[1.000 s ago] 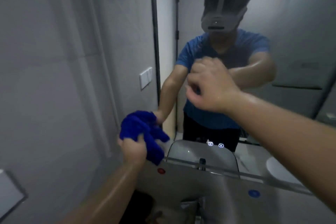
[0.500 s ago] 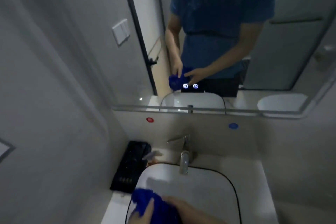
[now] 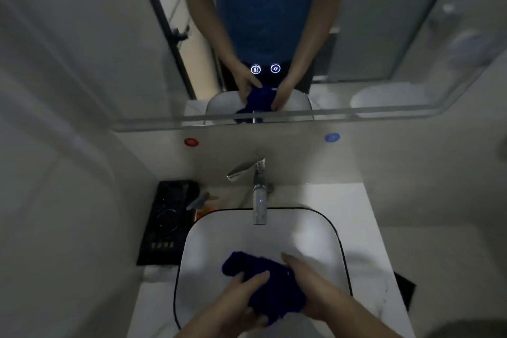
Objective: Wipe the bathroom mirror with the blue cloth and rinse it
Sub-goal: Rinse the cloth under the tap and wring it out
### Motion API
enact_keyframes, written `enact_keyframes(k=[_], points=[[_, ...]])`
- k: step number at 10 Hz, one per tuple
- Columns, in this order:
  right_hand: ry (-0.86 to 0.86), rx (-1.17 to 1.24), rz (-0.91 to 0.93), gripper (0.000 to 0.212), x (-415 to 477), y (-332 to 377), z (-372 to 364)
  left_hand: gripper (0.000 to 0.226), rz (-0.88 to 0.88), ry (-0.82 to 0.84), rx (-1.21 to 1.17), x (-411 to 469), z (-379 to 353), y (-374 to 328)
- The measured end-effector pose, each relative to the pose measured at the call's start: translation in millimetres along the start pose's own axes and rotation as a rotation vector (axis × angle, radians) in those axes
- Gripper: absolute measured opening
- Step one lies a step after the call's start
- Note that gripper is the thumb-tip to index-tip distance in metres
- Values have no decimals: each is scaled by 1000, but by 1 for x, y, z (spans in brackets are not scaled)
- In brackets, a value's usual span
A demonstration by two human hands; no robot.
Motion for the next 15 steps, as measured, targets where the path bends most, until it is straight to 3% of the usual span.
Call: enact_keyframes(k=[1, 2, 3, 4, 5, 6, 7, 8, 9, 10, 11, 12, 13, 14, 15], points=[[-274, -114, 419, 39, 24, 32, 21, 54, 418, -873, 493, -21, 33, -15], [-390, -393, 550, 34, 11, 42, 25, 34, 445, -904, 852, -28, 61, -25], [-495, -665, 353, 40, 10, 30, 54, 22, 575, -883, 964, -38, 75, -37], [-411, -629, 374, 51, 23, 28, 67, 20, 320, -891, 954, -14, 59, -80], [-365, -608, 464, 58, 31, 38, 48, 28, -68, -1015, 845, 3, 35, -137], [-261, -793, 427, 53, 47, 35, 20, 31, -214, -1050, 710, 34, 21, -188], [-304, -890, 387, 77, 55, 32, 25, 31, -138, -1023, 647, 54, 18, -204], [-241, -1120, 518, 23, 46, 47, 20, 31, 6, -1046, 604, 66, 27, -205], [-354, -918, 628, 15, 67, 55, 60, 29, 17, -1067, 605, 64, 32, -196], [-434, -987, 721, 23, 74, 62, 75, 27, -92, -1069, 652, 62, 22, -200], [-339, -811, 844, 21, 52, 68, 51, 27, -180, -991, 745, 62, 15, -207], [-322, -868, 936, 26, 49, 71, 29, 23, -215, -935, 797, 62, 13, -208], [-516, -852, 803, 60, 61, 63, 39, 21, -255, -974, 825, 46, 16, -192], [-438, -760, 499, 40, 79, 50, 37, 20, -58, -1044, 937, 15, 38, -134], [-503, -807, 469, 25, 81, 52, 33, 20, 313, -928, 991, -9, 58, -70]])
Point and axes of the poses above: each hand's wrist, its own x-axis towards the middle knuckle, its own z-axis out of the back of the hand, y = z × x, the point moved 7 cm from there along x, towards the middle knuckle
